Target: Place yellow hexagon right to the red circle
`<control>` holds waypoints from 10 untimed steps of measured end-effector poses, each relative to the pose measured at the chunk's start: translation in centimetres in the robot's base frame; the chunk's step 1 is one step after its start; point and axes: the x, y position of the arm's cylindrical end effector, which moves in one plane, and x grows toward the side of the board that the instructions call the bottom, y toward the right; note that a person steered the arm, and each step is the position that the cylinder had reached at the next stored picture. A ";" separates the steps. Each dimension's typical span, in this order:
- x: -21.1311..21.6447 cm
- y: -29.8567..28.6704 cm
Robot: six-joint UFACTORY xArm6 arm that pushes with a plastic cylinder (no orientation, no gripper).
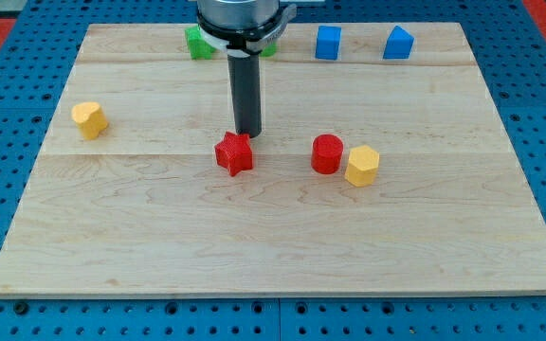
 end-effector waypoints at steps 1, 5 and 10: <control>0.9 3.9; 7.7 14.3; 0.5 21.6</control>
